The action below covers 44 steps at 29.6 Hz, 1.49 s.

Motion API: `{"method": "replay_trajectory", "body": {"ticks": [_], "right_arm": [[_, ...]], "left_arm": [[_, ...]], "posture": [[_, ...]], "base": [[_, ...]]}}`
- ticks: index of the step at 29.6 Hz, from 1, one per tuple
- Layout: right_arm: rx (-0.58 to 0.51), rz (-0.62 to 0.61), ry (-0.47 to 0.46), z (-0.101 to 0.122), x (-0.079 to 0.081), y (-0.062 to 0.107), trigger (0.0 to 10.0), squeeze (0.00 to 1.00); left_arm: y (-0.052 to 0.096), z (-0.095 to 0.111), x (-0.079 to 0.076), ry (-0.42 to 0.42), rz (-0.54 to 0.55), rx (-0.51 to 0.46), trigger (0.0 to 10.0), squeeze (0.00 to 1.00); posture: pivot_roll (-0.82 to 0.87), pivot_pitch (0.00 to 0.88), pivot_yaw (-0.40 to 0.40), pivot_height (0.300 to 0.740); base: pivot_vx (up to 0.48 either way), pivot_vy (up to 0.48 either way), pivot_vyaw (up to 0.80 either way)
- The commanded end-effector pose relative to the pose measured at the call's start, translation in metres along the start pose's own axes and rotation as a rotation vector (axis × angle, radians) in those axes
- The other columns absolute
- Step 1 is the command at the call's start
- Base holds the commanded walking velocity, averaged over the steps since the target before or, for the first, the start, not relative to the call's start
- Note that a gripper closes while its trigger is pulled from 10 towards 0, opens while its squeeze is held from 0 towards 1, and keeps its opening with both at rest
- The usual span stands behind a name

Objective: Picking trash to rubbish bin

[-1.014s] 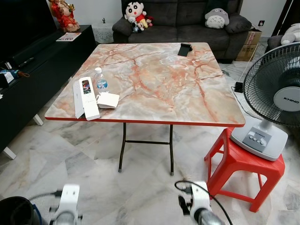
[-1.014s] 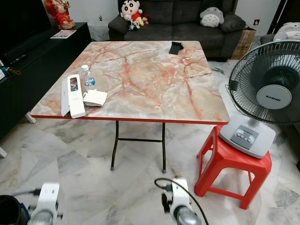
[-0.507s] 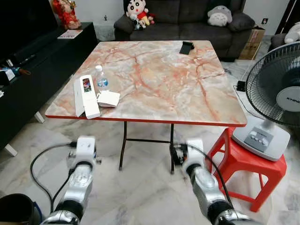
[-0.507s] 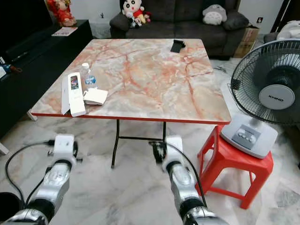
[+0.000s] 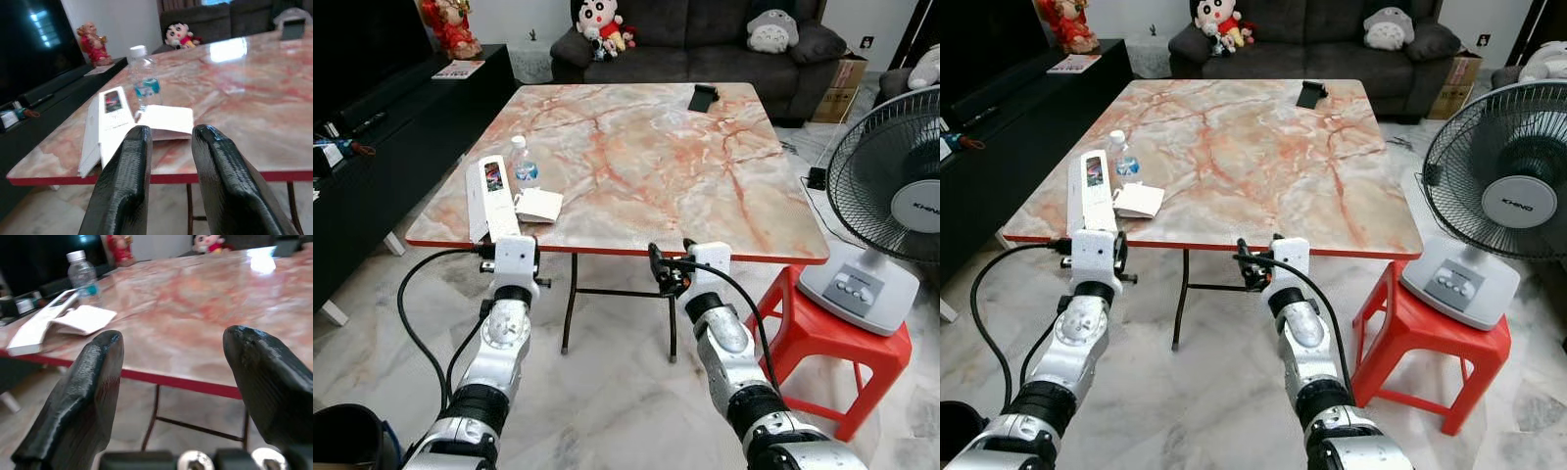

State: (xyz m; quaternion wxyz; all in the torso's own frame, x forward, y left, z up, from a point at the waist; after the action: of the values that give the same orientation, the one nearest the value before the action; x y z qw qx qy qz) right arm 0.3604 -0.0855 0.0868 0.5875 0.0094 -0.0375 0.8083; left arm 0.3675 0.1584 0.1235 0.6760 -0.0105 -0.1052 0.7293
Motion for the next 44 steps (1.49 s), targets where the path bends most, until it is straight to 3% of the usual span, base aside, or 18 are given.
{"method": "replay_trajectory", "body": {"ticks": [1,13,19,38,44], "right_arm": [[-0.019,0.028,0.001,0.0069,0.0077,-0.0055,10.0,0.0],[-0.015,0.042,0.004,0.0035,0.0101,-0.0026,10.0,0.0],[-0.021,0.053,0.007,0.005,0.0129,-0.0037,10.0,0.0],[-0.035,0.074,0.018,0.0092,0.0154,-0.0055,10.0,0.0],[-0.036,0.067,0.011,0.009,0.0144,-0.0051,10.0,0.0]], "left_arm": [[0.0004,-0.001,0.0063,-0.009,0.017,0.008,10.0,0.0],[0.0034,-0.0025,0.0046,-0.013,0.012,0.021,10.0,0.0],[0.0028,-0.0015,0.0026,-0.011,0.009,0.021,10.0,0.0],[0.0001,0.0034,0.0031,-0.005,0.021,0.012,10.0,0.0],[-0.0008,0.0051,0.0053,-0.005,0.031,0.008,10.0,0.0]], "posture": [[-0.05,0.0,0.03,0.74],[-0.05,0.0,0.035,0.74],[-0.05,0.0,0.035,0.74],[-0.04,0.0,0.028,0.74],[-0.04,0.0,0.028,0.74]], "base": [[0.262,0.0,0.51],[0.272,0.0,0.0],[0.279,0.0,0.76],[0.283,0.0,0.0],[0.282,0.0,0.79]]}}
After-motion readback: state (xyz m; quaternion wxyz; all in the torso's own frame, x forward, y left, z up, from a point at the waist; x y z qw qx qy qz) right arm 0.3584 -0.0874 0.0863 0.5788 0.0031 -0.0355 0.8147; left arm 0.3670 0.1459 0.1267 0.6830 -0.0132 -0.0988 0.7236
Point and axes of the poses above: a point about 5 cm out from each wrist's last joint towards the gripper, its own y axis pointing back from the gripper into the wrist, its own z axis along the axis of the wrist's last joint, x = y × z, the point moved 2 cm from there along -y, pointing out of the wrist towards the gripper, and after that the axes turned 2 degrees about y, right-handed, at the moved point
